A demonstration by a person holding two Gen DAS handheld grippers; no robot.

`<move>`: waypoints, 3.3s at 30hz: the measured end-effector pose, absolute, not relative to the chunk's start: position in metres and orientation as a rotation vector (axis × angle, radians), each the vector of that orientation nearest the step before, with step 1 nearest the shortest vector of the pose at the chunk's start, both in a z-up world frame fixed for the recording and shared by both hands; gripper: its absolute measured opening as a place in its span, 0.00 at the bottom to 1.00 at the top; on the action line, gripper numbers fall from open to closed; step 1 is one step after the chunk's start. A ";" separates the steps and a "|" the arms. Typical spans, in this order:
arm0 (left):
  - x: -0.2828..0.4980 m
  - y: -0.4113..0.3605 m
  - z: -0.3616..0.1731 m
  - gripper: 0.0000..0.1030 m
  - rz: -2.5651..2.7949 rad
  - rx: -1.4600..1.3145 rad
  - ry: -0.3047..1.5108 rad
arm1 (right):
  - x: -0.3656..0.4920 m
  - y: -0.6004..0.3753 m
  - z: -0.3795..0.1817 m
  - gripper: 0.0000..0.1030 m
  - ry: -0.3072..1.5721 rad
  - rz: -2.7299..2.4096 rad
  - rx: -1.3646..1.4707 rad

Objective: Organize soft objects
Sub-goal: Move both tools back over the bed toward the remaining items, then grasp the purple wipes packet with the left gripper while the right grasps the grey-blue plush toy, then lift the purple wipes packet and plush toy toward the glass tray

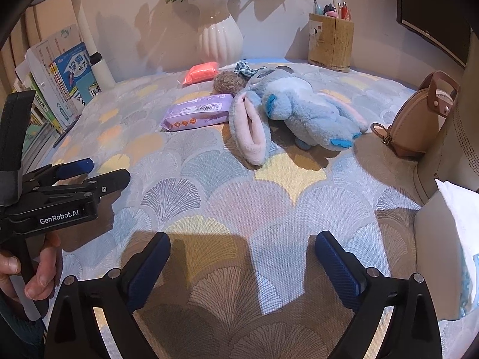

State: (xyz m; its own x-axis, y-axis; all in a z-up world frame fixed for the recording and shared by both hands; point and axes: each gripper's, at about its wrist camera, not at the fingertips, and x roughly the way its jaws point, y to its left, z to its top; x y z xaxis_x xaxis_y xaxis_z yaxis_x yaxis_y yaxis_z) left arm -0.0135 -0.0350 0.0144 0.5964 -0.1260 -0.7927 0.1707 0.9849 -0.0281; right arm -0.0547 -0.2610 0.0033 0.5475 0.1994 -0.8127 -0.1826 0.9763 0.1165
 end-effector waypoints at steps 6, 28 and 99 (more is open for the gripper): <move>-0.024 -0.033 0.029 0.83 -0.082 0.102 0.864 | -0.057 -0.264 0.007 0.94 0.949 0.262 0.047; 0.066 -0.099 0.056 0.92 -0.620 0.377 0.768 | 0.031 -0.302 0.065 0.94 1.040 0.182 0.036; -0.027 -0.035 0.018 0.37 -0.366 0.088 0.843 | -0.044 -0.256 0.002 1.00 0.985 0.155 0.037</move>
State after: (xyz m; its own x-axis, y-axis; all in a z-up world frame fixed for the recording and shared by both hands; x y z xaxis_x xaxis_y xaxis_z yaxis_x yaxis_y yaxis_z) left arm -0.0270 -0.0346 0.0184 0.6067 -0.2815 -0.7434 0.3502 0.9342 -0.0679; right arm -0.0435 -0.2559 0.0018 0.5423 0.1475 -0.8271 -0.1141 0.9883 0.1014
